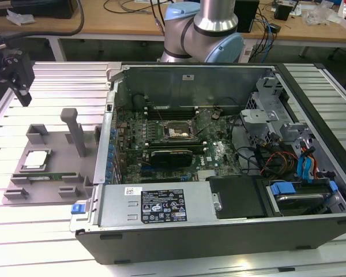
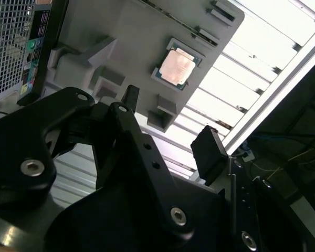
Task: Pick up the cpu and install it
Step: 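Pick up the cpu and move it towards the insertion slot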
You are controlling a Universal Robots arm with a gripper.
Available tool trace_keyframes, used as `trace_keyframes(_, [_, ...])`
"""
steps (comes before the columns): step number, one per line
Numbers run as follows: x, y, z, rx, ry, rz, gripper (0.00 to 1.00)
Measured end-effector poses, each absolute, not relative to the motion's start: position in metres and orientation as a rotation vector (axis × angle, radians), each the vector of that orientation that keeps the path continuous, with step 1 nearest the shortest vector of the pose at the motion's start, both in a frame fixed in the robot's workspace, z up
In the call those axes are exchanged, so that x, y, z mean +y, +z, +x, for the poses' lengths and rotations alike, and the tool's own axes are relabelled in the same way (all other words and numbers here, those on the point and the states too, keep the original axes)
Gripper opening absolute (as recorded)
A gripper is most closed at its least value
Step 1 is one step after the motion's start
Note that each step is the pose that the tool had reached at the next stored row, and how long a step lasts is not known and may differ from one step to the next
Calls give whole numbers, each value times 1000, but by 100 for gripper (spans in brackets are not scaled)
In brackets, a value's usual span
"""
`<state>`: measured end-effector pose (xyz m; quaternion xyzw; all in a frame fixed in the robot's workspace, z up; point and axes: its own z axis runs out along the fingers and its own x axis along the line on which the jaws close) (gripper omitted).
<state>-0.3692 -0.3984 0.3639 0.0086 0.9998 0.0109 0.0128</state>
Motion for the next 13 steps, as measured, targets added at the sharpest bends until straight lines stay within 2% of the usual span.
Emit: trace_keyframes(13, [-398,350,-369,3116,34,27,68])
